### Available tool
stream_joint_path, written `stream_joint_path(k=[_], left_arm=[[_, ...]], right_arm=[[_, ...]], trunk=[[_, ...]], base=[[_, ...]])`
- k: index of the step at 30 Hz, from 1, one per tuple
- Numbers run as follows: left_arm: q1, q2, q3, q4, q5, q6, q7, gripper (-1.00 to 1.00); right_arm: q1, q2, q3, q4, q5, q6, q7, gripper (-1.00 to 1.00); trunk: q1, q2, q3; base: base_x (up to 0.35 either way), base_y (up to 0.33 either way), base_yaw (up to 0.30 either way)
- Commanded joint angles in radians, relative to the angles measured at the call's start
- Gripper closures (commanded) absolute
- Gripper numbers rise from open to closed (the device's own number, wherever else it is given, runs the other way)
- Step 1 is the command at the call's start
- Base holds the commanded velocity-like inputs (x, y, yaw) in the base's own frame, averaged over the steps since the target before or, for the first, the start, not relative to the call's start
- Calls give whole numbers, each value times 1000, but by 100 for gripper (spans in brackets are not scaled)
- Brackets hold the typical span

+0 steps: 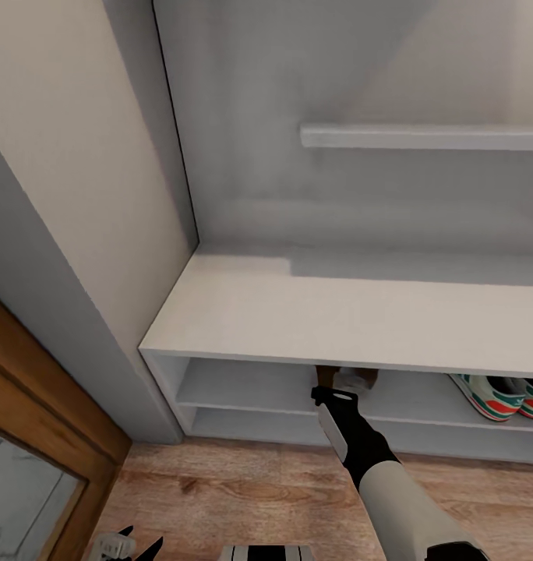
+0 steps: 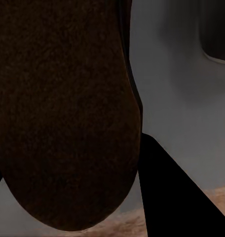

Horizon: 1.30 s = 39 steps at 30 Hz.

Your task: Pick up the two gym shoes and the two sandals from the corridor floor and place them onto the hallstand (shoe rack) in the corridor, making sure they are on the rack and not on the floor. Arrange them so the two gym shoes are next to each other and the two sandals are next to each other.

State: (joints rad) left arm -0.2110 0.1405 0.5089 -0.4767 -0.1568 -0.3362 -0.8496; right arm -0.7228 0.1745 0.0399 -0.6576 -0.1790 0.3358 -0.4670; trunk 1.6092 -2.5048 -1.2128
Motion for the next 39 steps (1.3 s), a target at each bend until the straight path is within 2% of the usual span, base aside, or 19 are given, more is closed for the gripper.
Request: stream_joint_path(k=[1, 6, 7, 15, 33, 39], left_arm=[[-1, -1, 8, 0, -10, -4, -5, -100], [-1, 0, 8, 0, -10, -6, -5, -100], [-1, 0, 8, 0, -10, -6, -5, -100], [-1, 1, 9, 0, -6, -6, -5, -100], [-1, -1, 8, 0, -11, -6, -4, -100], [-1, 0, 8, 0, -12, -6, -3, -100]], right_arm=[[0, 0, 2, 18, -10, 3, -7, 100], [0, 0, 2, 18, -8, 4, -7, 100], [0, 0, 2, 18, -8, 4, -7, -100], [0, 0, 3, 17, -9, 5, -7, -100], [0, 0, 2, 20, -6, 4, -7, -100], [1, 0, 2, 69, -6, 1, -6, -100]], trunk=[[0, 0, -1], [0, 0, -1], [0, 0, -1], [0, 0, -1], [0, 0, -1], [0, 0, -1]], base=[[109, 0, 0], [47, 0, 0], [5, 0, 0], [-40, -24, 0], [-242, -171, 0], [-85, -249, 0]])
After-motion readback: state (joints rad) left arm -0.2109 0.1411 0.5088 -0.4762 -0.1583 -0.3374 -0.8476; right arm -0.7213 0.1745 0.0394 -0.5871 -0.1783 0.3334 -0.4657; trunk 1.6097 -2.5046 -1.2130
